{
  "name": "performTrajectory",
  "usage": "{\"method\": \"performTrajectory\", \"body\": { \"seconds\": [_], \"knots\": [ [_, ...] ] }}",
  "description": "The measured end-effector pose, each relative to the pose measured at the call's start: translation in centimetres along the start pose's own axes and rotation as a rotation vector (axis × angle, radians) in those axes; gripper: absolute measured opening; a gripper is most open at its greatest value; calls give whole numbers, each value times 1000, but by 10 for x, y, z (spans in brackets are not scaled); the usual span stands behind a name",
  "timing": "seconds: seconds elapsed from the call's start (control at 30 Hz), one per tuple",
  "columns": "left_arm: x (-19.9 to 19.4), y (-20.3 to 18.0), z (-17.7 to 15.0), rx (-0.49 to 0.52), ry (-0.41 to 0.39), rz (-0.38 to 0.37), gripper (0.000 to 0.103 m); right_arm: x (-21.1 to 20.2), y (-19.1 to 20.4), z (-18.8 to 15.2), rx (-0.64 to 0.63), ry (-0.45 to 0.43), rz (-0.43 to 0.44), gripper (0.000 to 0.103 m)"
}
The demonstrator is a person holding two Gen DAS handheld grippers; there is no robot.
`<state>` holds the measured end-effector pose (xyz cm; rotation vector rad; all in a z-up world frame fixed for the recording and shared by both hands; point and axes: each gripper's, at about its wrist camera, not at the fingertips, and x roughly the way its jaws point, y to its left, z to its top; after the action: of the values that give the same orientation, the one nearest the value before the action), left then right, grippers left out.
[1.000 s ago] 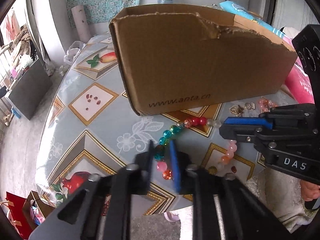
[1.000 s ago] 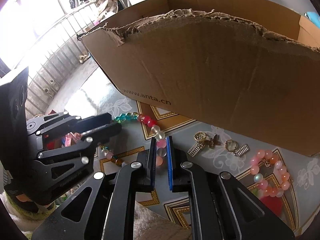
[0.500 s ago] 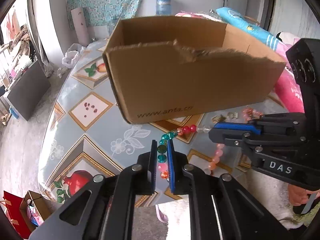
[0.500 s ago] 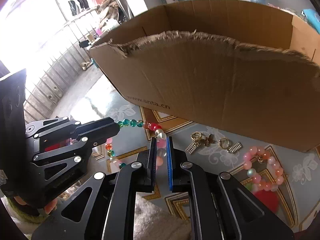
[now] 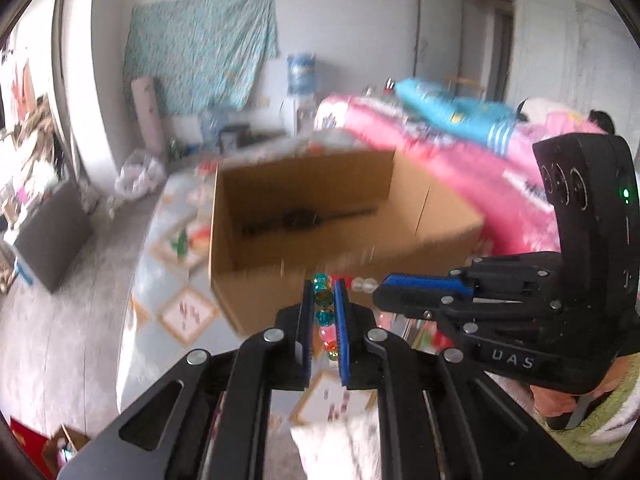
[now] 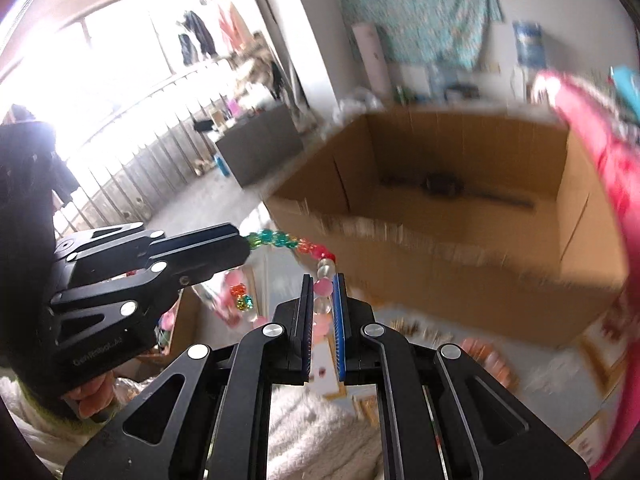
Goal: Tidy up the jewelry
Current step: 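Carry the beaded bracelet into the box and open the left gripper, then withdraw the left gripper from the box toward the table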
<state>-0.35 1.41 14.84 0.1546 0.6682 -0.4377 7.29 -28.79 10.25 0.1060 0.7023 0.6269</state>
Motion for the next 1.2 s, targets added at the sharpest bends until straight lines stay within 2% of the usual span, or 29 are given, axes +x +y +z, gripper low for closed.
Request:
{"method": "performTrajectory", "body": {
  "seconds": [0.1, 0.17, 0.27, 0.37, 0.5, 0.6, 0.87, 0.93, 0.97, 1.03, 1.2],
  "knots": [
    [-2, 1, 33, 20, -47, -10, 9, -12, -5, 34, -43, -44, 4, 8],
    [5, 7, 54, 25, -68, -15, 9, -11, -12, 51, -55, -41, 13, 8],
    [30, 17, 76, 17, -48, -26, 9, 12, -30, 79, -64, 16, 1, 8],
    [66, 34, 89, -24, 28, -56, 9, 48, -47, 93, -31, 125, 21, 8],
    [117, 53, 83, -48, 157, -58, 9, 96, -69, 93, 20, 292, 35, 8],
    [141, 56, 69, -30, 231, -49, 9, 124, -73, 88, 42, 400, 39, 8],
    [176, 58, 59, 54, 335, 2, 11, 186, -75, 86, 58, 594, 25, 8],
    [180, 57, 61, 74, 334, 30, 20, 187, -80, 87, 115, 604, 51, 9],
    [181, 57, 62, 78, 325, 40, 21, 187, -81, 89, 106, 594, 34, 9],
    [179, 59, 63, 79, 302, 52, 21, 181, -83, 91, 106, 558, 0, 12],
    [164, 65, 67, 44, 219, 58, 21, 144, -84, 92, 142, 449, 22, 12]
  ]
}}
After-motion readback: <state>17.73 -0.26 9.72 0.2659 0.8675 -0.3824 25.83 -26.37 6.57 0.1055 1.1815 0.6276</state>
